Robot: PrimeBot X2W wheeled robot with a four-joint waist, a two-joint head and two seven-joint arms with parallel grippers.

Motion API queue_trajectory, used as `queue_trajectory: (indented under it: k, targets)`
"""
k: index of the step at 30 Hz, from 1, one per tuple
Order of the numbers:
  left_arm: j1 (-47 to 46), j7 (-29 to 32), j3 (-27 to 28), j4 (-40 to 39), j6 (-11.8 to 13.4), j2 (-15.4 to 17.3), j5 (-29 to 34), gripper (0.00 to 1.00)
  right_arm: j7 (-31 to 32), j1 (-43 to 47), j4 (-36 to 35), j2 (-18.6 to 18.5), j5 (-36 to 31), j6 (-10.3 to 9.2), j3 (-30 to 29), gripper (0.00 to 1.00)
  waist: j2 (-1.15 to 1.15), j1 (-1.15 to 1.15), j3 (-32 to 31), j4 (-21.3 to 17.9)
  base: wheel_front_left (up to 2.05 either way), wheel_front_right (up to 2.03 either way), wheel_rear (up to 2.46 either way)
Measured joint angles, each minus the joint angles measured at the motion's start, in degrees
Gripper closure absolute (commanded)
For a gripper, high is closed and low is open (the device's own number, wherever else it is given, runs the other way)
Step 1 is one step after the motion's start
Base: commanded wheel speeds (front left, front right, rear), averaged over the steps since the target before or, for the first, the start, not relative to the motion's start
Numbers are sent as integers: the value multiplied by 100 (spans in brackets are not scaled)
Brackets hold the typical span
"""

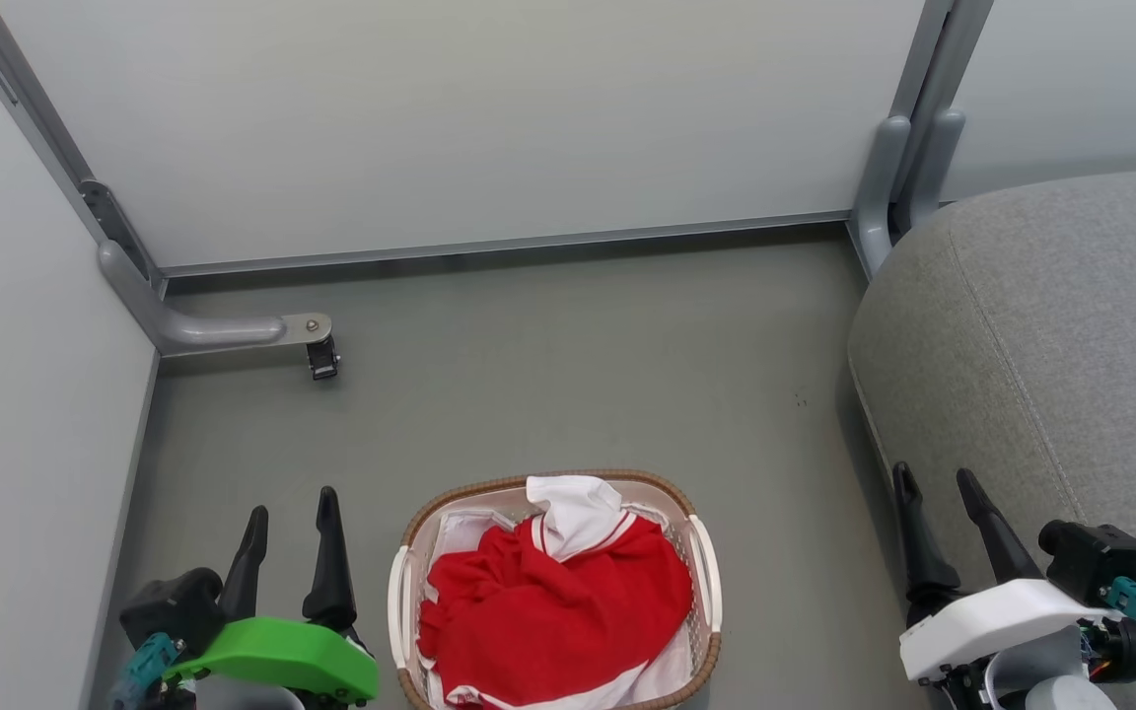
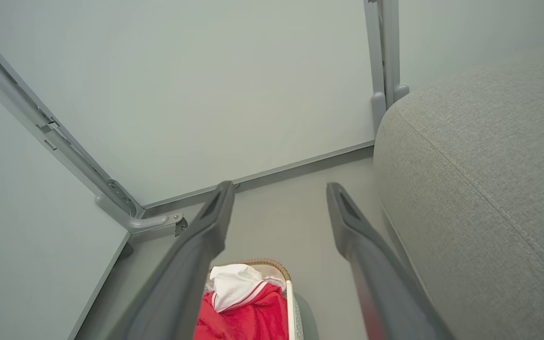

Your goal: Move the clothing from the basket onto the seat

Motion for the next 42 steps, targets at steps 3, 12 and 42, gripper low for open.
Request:
queue_trajectory:
  k: [3, 12, 42]
  targets:
    - [1, -44, 0, 62, 5, 1, 166, 0, -51, 2, -16, -3, -182, 0, 13, 0, 0, 0, -5, 4, 0, 0, 0]
    - [4, -152, 7, 182, 32, 7, 489, 0, -159, 52, -87, -9, -658, 1, 65, 0, 0, 0, -11, 5, 0, 0, 0]
    - [3, -495, -112, 492, 33, 16, 1339, 0, -502, 63, -164, -21, -1925, 2, 165, 0, 0, 0, 41, 31, 0, 0, 0]
